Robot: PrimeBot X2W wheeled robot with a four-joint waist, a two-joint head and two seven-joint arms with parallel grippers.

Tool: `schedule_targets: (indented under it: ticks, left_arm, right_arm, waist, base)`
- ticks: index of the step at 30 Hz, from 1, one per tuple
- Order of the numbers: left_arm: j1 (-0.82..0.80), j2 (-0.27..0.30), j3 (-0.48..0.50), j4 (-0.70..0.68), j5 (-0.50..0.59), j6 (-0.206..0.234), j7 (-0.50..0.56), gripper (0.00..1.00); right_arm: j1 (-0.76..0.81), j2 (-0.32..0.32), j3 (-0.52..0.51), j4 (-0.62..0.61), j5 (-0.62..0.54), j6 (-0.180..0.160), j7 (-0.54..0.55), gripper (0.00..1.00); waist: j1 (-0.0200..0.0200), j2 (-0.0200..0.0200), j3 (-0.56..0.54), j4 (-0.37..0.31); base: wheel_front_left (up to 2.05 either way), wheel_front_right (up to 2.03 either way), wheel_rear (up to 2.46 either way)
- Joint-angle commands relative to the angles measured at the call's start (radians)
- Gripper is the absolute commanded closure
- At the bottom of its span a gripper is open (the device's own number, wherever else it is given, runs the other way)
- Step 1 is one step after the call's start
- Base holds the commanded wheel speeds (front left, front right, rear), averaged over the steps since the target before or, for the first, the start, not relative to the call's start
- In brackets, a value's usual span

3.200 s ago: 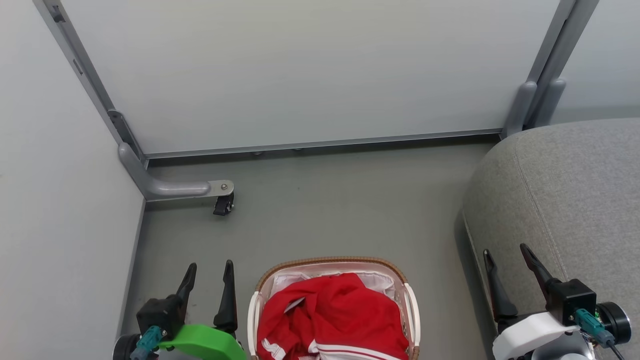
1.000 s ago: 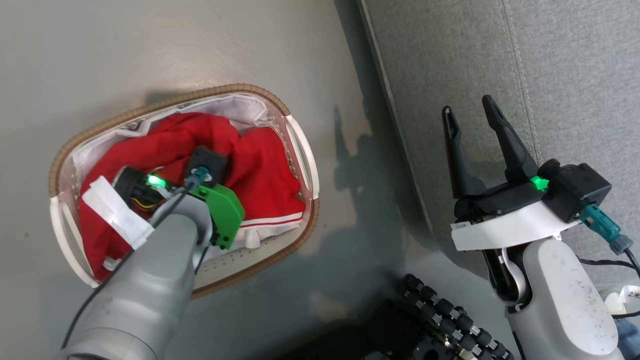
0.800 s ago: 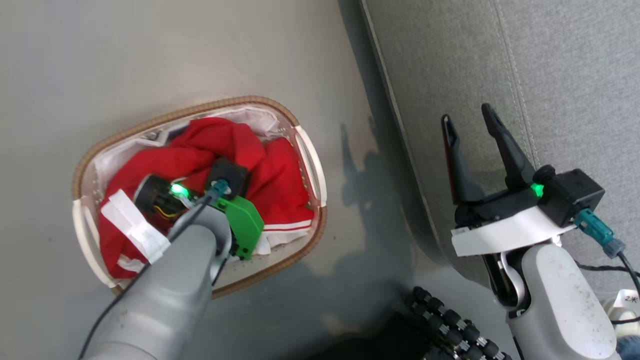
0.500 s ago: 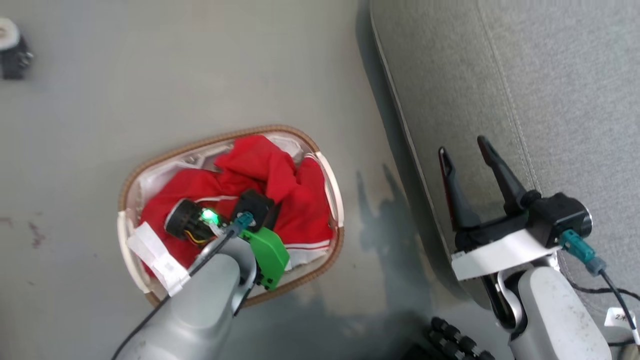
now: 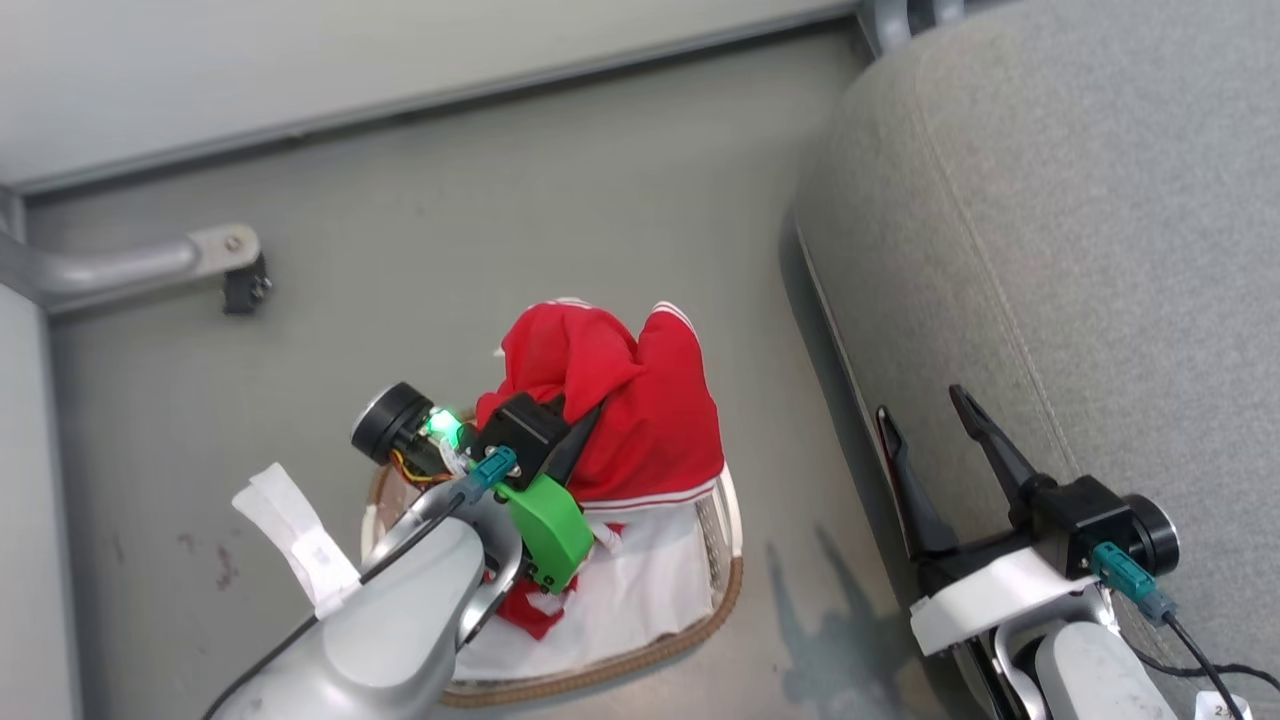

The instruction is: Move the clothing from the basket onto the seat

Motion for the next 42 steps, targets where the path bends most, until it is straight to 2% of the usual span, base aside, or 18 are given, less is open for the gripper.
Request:
schedule_targets:
  ticks: [1,12,19,34,42]
  left_arm:
    - [-0.019,0.017,-0.013,-0.021,-0.007,-0.003,-0.004,1.00]
    - [-0.224,0.137,-0.159,-0.158,-0.063,-0.003,-0.004,1.00]
    - [-0.341,0.172,-0.198,-0.194,-0.089,-0.003,-0.004,1.00]
    - [-0.423,0.145,-0.182,-0.220,-0.108,0.000,-0.004,1.00]
    - [-0.391,0.125,-0.200,-0.251,-0.099,0.001,-0.004,1.00]
  right_arm:
    - [0.025,-0.005,-0.005,0.005,-0.009,-0.001,-0.002,0.00]
    - [0.063,-0.004,0.005,0.019,-0.025,-0.001,-0.002,0.00]
    - [0.066,-0.004,0.033,0.019,-0.031,-0.001,-0.002,0.00]
    - [-0.034,-0.004,0.193,0.063,-0.091,-0.001,-0.002,0.00]
    - [-0.099,-0.004,0.217,0.080,-0.031,-0.001,-0.002,0.00]
  waist:
    - [0.0001,0.0000,-0.137,0.055]
    - [0.0001,0.0000,-0.245,0.067]
    - [0.0001,0.0000,-0.277,0.075]
    - [0.0001,0.0000,-0.298,0.082]
    - [0.0001,0.0000,-0.299,0.101]
  base:
    - [0.00,0.00,0.00]
    - [0.00,0.00,0.00]
    - [0.00,0.00,0.00]
    - [0.00,0.00,0.00]
    - [0.00,0.00,0.00]
